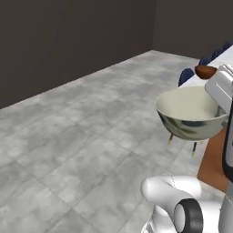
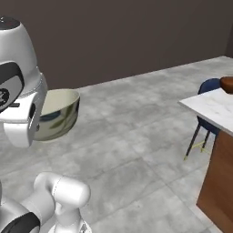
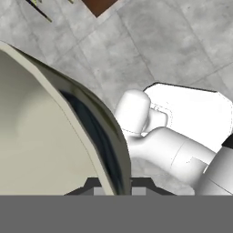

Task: Pick up the bowls from the cabinet and place each bowl in front of a stool on the dining counter.

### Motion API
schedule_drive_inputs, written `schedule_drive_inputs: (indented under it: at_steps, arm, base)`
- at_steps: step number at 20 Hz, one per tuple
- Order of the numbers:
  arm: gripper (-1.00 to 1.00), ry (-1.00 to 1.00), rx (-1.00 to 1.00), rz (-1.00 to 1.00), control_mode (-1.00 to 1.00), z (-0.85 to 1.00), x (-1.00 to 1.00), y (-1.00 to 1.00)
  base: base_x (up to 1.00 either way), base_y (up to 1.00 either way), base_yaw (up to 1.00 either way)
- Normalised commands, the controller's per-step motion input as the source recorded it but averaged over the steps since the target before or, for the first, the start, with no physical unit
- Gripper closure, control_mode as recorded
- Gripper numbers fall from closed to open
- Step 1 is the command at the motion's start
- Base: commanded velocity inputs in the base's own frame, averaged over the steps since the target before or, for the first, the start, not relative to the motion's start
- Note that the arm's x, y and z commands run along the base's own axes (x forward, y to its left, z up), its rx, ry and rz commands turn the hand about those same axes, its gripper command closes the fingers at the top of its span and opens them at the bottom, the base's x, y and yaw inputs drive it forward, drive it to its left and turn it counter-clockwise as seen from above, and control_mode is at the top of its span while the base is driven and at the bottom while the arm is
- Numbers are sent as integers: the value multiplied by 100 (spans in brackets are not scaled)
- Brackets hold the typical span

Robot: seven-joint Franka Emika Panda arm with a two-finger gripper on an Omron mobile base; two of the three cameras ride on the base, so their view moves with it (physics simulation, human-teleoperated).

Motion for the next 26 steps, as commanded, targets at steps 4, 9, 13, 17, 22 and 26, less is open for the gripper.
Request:
schedule_drive_inputs:
  at_steps: [4, 9, 13, 17, 22, 26]
  arm:
    - [100, 0, 0, 0, 100, 0, 0, 0]
    - [100, 0, 0, 0, 100, 0, 0, 0]
    - [100, 0, 0, 0, 100, 0, 0, 0]
    - [100, 0, 0, 0, 100, 0, 0, 0]
    - [100, 0, 0, 0, 100, 0, 0, 0]
    - [100, 0, 0, 0, 100, 0, 0, 0]
  base:
    - [84, 100, -43]
    - [80, 100, -46]
    - [59, 100, -44]
    - [59, 100, -43]
    - [58, 100, -43]
    - [59, 100, -44]
